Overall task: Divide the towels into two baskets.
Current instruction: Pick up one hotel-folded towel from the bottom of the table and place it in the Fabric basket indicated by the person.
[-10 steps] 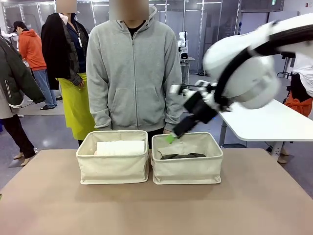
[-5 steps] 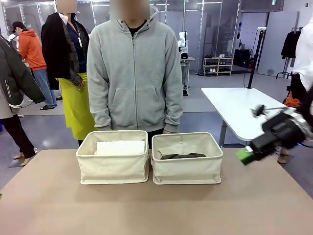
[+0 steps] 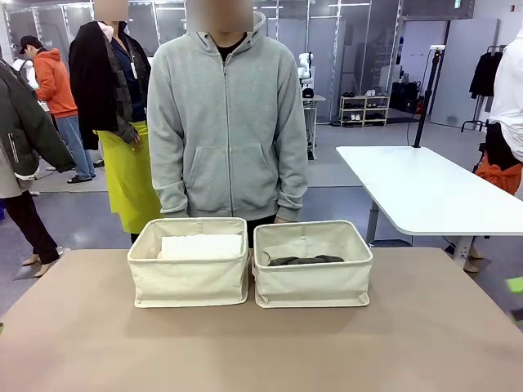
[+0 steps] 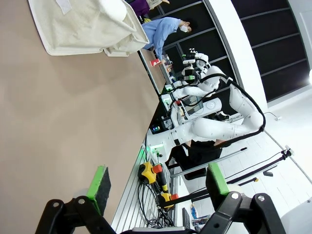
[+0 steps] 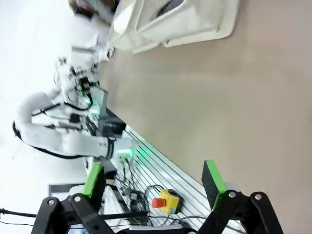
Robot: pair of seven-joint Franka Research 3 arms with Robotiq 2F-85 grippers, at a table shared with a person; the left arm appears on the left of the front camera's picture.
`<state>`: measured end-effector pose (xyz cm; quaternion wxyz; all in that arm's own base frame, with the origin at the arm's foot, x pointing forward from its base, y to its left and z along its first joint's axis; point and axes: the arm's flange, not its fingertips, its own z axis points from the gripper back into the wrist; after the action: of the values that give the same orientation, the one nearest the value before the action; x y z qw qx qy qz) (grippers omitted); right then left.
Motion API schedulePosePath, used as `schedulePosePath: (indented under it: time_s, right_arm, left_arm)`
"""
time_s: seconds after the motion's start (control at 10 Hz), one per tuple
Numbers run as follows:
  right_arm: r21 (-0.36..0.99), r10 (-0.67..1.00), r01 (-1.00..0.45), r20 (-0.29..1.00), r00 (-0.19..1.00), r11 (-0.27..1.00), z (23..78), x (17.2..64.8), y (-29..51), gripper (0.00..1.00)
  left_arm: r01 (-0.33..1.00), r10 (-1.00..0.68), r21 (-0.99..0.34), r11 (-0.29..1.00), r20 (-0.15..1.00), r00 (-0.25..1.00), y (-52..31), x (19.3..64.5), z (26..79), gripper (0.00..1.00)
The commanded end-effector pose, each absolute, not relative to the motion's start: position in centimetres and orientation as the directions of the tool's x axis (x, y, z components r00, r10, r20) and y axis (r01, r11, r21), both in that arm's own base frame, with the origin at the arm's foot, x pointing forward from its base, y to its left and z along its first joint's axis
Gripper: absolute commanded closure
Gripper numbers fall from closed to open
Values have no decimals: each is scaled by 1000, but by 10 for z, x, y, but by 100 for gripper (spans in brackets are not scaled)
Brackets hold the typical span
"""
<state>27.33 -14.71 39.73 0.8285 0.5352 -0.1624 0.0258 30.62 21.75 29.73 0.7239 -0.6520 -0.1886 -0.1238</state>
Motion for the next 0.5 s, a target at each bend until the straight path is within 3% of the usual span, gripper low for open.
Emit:
schedulePosePath:
  time_s: [0.0, 0.2, 0.3, 0.4]
  right_arm:
    - [905, -233, -176, 280, 931, 387, 364, 185, -127, 0]
    - [908, -244, -126, 238, 940, 400, 356, 160, -139, 0]
    - [892, -228, -125, 243, 943, 434, 353, 168, -142, 0]
    - [913, -256, -121, 234, 938, 391, 382, 206, -205, 0]
  left_arm:
    - [431, 70, -894, 124, 441, 895, 219, 303, 301, 0]
    - [431, 70, -894, 124, 441, 895, 219, 303, 301, 0]
    - [431, 70, -894, 124, 441, 895, 219, 303, 301, 0]
    - [431, 70, -894, 124, 441, 895, 219, 303, 301, 0]
